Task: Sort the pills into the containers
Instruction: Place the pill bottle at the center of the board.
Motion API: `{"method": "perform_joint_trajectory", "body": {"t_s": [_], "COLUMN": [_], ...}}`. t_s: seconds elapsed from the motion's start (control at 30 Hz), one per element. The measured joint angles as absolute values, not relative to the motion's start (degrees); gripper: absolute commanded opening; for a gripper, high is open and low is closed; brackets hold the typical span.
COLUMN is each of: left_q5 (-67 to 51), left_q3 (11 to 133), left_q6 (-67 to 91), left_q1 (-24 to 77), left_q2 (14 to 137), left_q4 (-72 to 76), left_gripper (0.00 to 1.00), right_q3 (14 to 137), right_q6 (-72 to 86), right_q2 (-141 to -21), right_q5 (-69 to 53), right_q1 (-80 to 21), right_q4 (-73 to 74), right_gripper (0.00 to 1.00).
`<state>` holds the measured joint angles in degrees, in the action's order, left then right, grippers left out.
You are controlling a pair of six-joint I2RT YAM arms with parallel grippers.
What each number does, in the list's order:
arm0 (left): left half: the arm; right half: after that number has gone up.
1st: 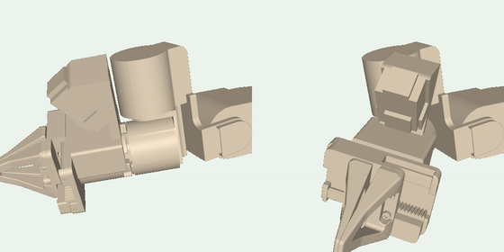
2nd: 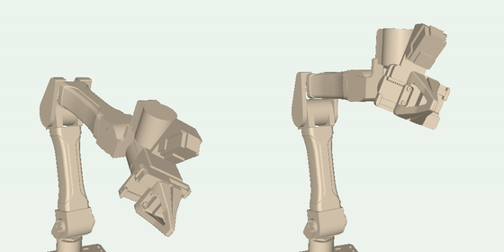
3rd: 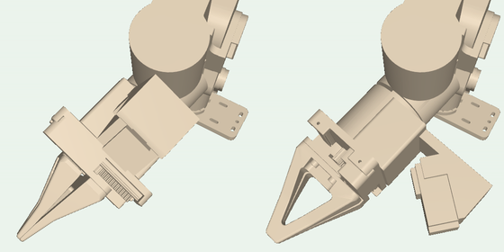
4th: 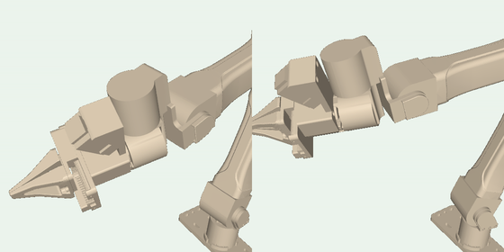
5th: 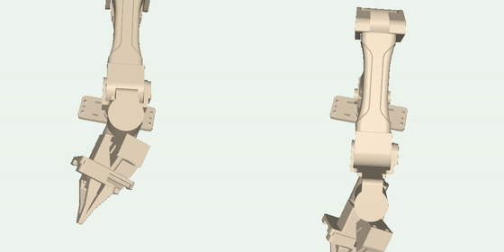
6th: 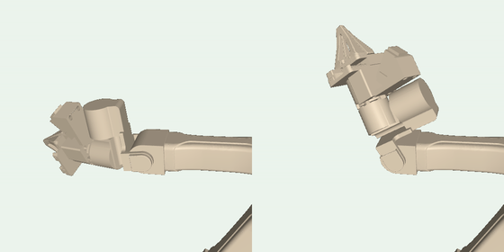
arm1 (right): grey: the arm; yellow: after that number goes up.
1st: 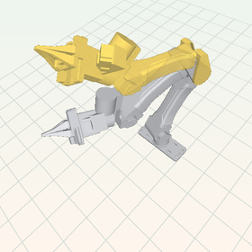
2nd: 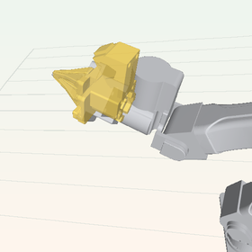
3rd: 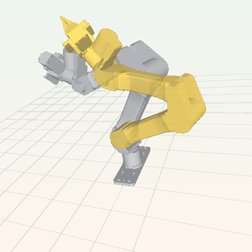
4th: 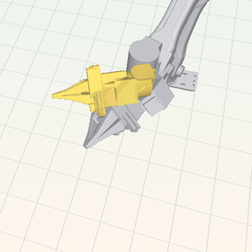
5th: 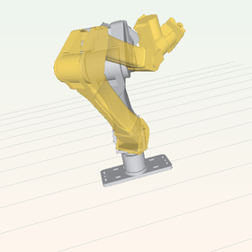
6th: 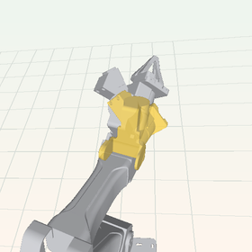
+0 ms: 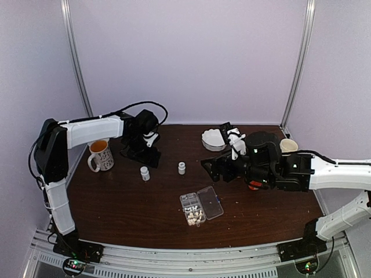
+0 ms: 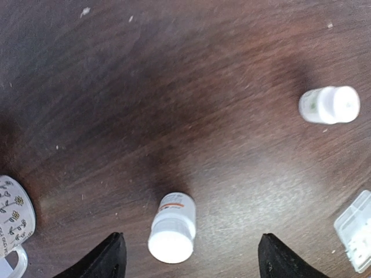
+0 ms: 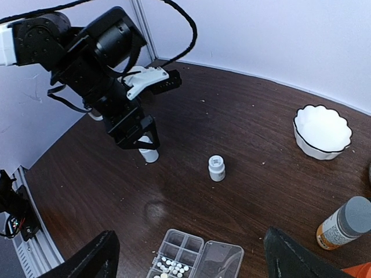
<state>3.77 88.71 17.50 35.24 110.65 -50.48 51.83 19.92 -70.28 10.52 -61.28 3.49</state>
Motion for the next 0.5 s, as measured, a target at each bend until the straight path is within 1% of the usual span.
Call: {"method": "perform_joint_trajectory", "body": {"t_s": [0.07,0.13,0.17,0.3,0.5], "left_q5": [3.8,3.6,3.4,2.9,2.2], "left_q3": [90.2,91.7,92.2,95.2,101.7], "left_q6": [17.4,17.2,17.2,17.3,18.4], "left_q1": [36.2,37.6,38.2,40.7,42.0], "left_q2": [110.7,110.7,110.7,111.7,117.6], "left_q4": [-50.1,-49.1,-48.5,-46.4,-44.9], "left_gripper": [0.8,0.8,0.8,0.81,0.8], "right_q3": [52.6,53.8,54.6,55.1,52.5], "right_q6": [21.1,21.5,21.6,20.1,21.0], "right_q2": [-70.3,-70.4,-70.5,-69.3,-65.5], "right_q5": [12.3,13.9,14.5,15.4,15.0], "right_q1": [-61.0,-61.0,-60.9,-60.6,-57.7], "right_q4": [6.0,8.5,9.5,9.8,9.7], "right_gripper": [0.92,0.99,1.0,1.0,1.0]}}
